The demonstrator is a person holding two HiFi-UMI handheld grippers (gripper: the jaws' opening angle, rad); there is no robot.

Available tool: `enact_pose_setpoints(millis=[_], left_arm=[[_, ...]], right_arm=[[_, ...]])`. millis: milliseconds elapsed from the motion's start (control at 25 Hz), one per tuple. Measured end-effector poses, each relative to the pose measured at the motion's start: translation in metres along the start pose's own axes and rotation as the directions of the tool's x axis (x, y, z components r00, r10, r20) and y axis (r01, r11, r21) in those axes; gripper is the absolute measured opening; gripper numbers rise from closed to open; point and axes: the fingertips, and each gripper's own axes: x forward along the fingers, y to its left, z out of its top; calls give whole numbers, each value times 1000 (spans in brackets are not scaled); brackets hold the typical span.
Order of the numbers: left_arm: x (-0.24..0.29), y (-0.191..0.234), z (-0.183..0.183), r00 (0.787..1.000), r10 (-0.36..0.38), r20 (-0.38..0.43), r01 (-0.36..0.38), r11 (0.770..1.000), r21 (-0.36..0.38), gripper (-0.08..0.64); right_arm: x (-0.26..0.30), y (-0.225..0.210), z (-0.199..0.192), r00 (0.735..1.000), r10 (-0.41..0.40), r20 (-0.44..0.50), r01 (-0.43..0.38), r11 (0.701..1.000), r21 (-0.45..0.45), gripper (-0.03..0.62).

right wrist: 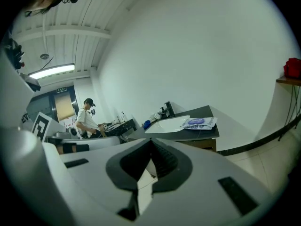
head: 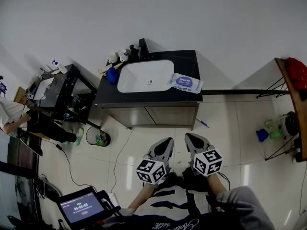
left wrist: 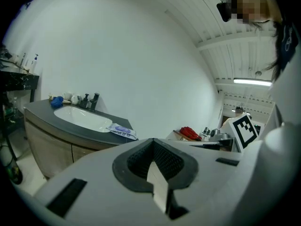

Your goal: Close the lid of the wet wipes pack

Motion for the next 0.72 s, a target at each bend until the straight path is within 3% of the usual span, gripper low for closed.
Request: enact_pose_setpoints(millis=[360, 720], left_arm=[[-31, 7, -21, 999, -29, -34, 28, 999, -25, -1], [-20, 0, -27, 995, -83, -54, 81, 996, -38, 0]], right_arm=[[-11, 25, -18, 999, -49, 10, 49, 999, 19, -8], [-17, 25, -26, 997, -73, 4, 73, 997, 15, -8]])
